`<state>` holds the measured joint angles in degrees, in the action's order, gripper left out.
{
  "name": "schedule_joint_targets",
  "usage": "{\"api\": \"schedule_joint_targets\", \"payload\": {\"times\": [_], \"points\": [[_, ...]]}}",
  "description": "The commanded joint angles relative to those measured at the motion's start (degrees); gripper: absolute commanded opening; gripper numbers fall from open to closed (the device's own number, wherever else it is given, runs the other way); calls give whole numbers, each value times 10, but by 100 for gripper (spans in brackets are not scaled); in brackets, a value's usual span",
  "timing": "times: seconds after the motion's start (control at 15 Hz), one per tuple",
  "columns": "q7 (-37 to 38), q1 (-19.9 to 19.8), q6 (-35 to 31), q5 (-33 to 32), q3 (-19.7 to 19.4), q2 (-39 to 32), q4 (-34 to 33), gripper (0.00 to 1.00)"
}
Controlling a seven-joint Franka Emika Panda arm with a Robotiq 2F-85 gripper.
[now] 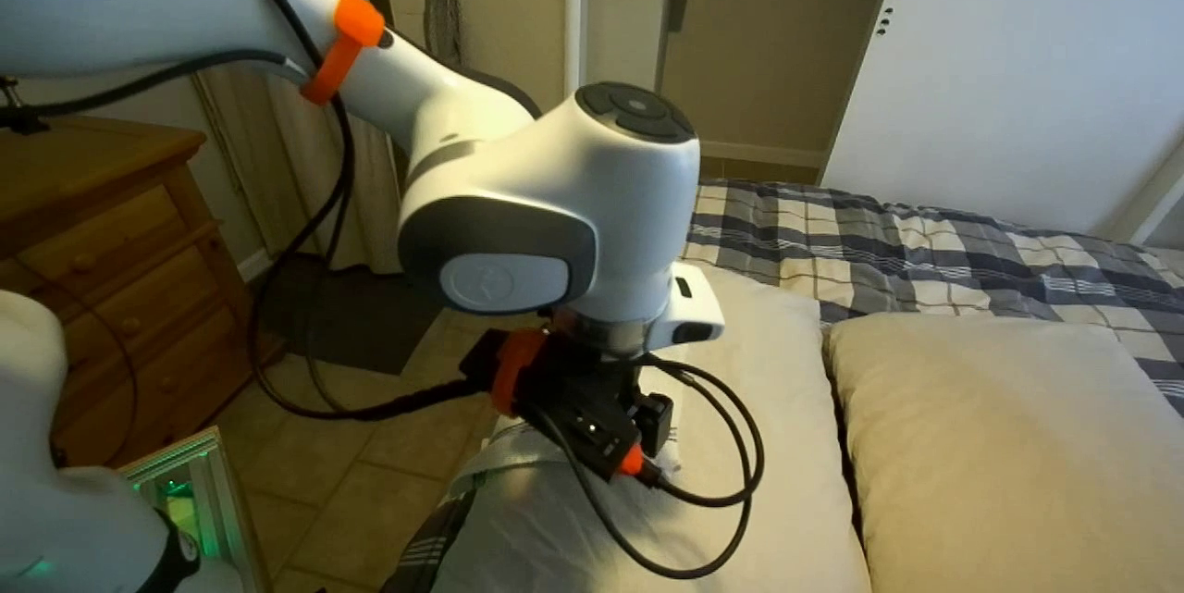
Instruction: Unfold the towel on the pillow
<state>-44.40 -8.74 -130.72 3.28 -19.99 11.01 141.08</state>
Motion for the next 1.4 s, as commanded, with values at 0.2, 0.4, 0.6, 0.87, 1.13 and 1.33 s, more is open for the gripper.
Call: {"api": "schedule_joint_targets", "payload": {"times": [0.2, 0.4, 0.6, 0.87, 1.13, 1.33], "points": [[-22, -25, -41, 9, 6, -91, -60, 100], [-22, -37, -46, 15, 9, -115, -81, 100], [-28, -45, -34, 40, 16, -127, -97, 74], [-27, -51, -32, 63, 25, -142, -110, 44], [-24, -58, -30, 72, 33, -156, -122, 17], [-23, -62, -29, 73, 37, -162, -128, 0]]}}
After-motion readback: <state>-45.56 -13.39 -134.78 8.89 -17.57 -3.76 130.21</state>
